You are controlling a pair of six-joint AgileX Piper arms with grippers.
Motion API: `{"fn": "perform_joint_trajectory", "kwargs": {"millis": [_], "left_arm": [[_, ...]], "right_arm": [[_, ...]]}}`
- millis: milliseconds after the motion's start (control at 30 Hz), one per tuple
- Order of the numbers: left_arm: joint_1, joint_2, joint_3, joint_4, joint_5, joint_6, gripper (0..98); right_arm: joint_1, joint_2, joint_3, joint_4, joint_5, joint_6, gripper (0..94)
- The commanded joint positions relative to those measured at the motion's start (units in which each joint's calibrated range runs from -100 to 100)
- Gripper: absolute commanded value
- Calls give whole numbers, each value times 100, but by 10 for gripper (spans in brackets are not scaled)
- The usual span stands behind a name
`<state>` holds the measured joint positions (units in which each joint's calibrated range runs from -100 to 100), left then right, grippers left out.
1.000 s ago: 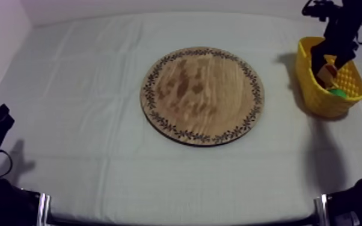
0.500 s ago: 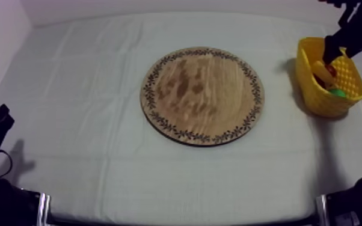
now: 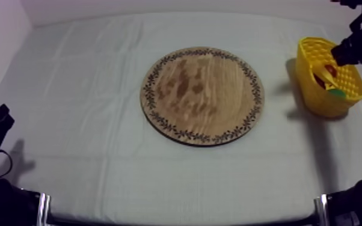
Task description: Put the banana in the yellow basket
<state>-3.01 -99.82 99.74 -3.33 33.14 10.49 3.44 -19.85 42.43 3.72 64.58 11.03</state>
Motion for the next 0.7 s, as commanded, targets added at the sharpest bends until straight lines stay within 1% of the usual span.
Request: {"fn": "perform_joint_trajectory", "kwargs": {"millis": [0,100,167,333,433,533,667], "left_arm": [[1,0,3,3,0,-1,1],[1,0,3,3,0,-1,1],[1,0,3,3,0,-1,1],[1,0,3,3,0,-1,1],[1,0,3,3,0,-1,1],[1,0,3,3,0,-1,1],[1,0,3,3,0,-1,1]], "right_arm": [[11,-508,468,-59,-179,124,119],[38,-1025,903,-167,-420,298,56],[65,-1374,1197,-242,-596,433,31],[112,-2279,2013,-431,-991,894,10],[127,-2836,2512,-542,-1223,1096,7],[123,-3410,3007,-638,-1558,1070,5],[67,-4188,3747,-823,-2197,873,4]]}}
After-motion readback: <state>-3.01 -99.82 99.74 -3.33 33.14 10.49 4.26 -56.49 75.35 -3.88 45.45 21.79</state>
